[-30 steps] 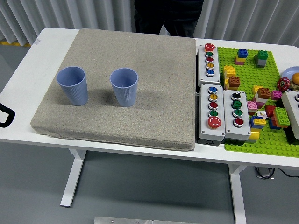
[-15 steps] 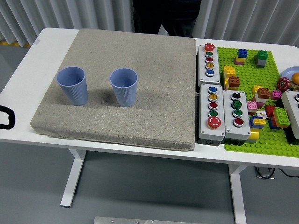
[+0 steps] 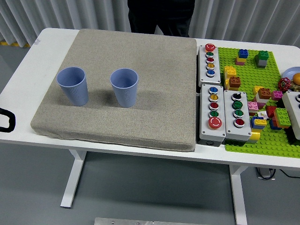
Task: Pick cup pour cup place
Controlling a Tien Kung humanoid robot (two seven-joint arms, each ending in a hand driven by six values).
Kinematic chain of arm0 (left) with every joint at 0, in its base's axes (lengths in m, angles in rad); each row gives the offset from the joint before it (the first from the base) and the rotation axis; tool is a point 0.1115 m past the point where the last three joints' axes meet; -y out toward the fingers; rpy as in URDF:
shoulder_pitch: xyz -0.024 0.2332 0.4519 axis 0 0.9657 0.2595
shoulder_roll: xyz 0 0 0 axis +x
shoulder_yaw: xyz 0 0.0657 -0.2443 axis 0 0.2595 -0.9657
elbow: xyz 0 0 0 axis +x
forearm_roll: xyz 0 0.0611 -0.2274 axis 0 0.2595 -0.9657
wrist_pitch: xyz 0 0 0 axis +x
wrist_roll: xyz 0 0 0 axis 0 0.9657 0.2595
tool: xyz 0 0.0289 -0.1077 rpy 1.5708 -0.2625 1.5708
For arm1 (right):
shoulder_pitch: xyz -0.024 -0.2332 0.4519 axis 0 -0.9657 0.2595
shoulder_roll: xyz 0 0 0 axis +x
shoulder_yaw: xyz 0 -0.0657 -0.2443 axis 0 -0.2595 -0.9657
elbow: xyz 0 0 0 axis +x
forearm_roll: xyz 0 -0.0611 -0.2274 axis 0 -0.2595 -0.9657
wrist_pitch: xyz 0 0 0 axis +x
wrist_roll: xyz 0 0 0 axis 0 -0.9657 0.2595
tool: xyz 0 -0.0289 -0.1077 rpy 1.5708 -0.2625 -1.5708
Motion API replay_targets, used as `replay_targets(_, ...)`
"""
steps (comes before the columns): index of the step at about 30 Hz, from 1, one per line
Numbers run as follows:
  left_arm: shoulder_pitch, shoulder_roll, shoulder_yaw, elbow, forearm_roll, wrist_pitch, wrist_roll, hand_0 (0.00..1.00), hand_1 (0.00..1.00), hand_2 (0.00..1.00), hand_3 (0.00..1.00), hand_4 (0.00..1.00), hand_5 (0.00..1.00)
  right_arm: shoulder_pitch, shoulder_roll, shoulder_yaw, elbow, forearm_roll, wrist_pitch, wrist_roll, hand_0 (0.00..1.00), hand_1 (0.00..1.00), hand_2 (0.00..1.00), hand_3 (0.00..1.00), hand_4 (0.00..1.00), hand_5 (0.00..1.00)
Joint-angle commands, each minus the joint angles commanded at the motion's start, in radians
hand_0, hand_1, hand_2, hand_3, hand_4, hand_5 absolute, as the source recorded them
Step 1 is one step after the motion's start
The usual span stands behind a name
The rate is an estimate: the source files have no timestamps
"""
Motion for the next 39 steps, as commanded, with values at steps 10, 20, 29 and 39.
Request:
replay_targets(10, 0.019, -0.001, -0.003, -0.002, 0.013, 0.003, 0.002, 0.917, 0.903, 0.974, 0.998, 0.818, 0.998, -0.010, 0.001, 0.002, 0.000, -0.009, -0.001, -0.001, 0.721, 0.681, 0.673, 0.626, 0.095, 0.289)
replay_targets(20, 0.016, -0.003, -0.005, -0.012, 0.023, 0.009, 0.003, 0.919, 0.905, 0.974, 0.998, 0.820, 0.998, -0.005, -0.002, -0.008, 0.000, 0.012, -0.004, 0.004, 0.721, 0.681, 0.673, 0.626, 0.094, 0.287)
replay_targets(29, 0.026, -0.011, -0.013, -0.020, 0.041, 0.014, 0.007, 0.920, 0.905, 0.973, 0.993, 0.817, 0.998, 0.002, -0.003, -0.002, 0.000, 0.009, -0.004, 0.003, 0.720, 0.681, 0.673, 0.627, 0.092, 0.290)
replay_targets(39, 0.026, -0.011, -0.023, -0.025, 0.047, 0.013, 0.008, 0.920, 0.905, 0.972, 0.993, 0.818, 0.998, 0.005, -0.003, 0.002, 0.000, 0.006, -0.003, 0.004, 0.720, 0.681, 0.673, 0.627, 0.090, 0.293)
